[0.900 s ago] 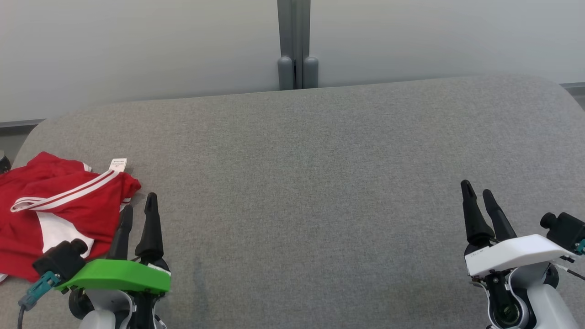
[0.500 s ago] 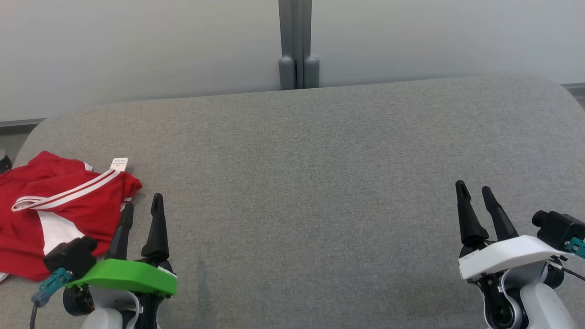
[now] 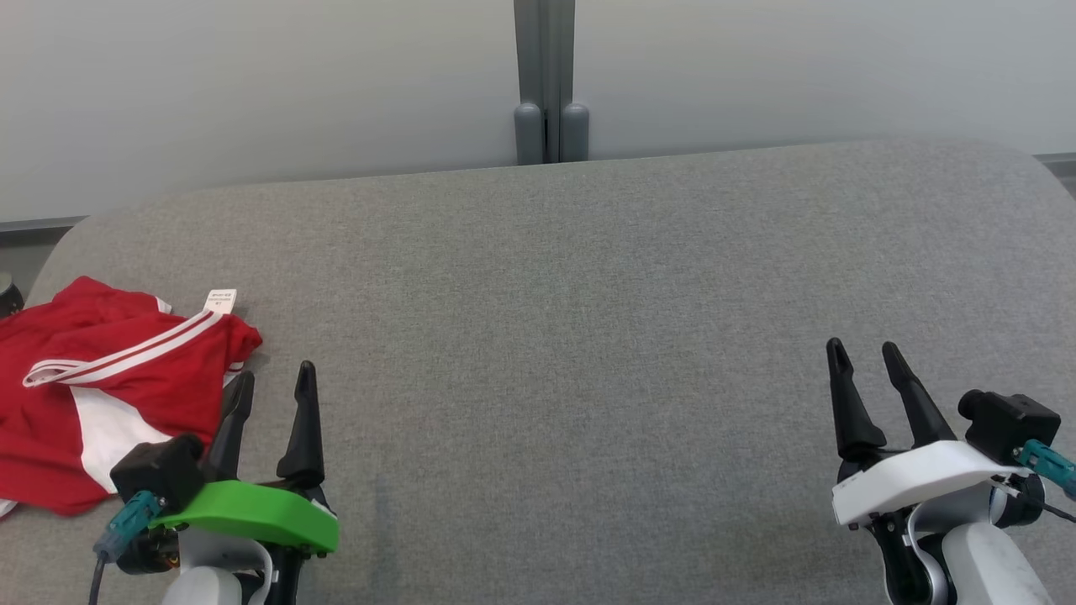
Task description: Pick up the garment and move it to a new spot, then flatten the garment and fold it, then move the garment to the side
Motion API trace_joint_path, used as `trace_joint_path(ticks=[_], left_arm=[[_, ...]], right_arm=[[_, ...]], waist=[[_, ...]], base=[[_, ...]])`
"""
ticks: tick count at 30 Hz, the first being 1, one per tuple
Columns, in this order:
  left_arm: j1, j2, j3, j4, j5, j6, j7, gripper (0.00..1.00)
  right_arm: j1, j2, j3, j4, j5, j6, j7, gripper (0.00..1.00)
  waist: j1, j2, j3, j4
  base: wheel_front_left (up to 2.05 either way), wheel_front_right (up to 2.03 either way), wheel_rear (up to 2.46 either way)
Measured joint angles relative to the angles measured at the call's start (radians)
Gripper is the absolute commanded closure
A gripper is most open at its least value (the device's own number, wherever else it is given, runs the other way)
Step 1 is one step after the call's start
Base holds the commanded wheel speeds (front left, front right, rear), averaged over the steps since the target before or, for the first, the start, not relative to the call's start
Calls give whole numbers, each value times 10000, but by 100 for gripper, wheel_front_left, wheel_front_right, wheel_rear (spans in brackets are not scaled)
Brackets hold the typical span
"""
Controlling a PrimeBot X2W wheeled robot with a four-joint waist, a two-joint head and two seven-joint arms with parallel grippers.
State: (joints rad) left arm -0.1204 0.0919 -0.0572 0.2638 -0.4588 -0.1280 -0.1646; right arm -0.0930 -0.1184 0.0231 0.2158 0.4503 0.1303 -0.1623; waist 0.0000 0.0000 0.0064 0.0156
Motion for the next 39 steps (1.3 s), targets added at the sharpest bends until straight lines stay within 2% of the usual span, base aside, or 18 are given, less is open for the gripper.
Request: trace_joint_path(ticks=[23, 39], left_arm=[[-92, 27, -105, 343, 2132, -10, -497, 0], [-92, -67, 63, 600, 2961, -12, -826, 0]], right_arm=[[-41, -13, 224, 328, -1935, 2, -508, 0], [52, 140, 192, 384, -2688, 2, -825, 0]], waist=[[0, 0, 7, 85], [0, 0, 24, 90]], base=[[0, 0, 0], [0, 0, 0]])
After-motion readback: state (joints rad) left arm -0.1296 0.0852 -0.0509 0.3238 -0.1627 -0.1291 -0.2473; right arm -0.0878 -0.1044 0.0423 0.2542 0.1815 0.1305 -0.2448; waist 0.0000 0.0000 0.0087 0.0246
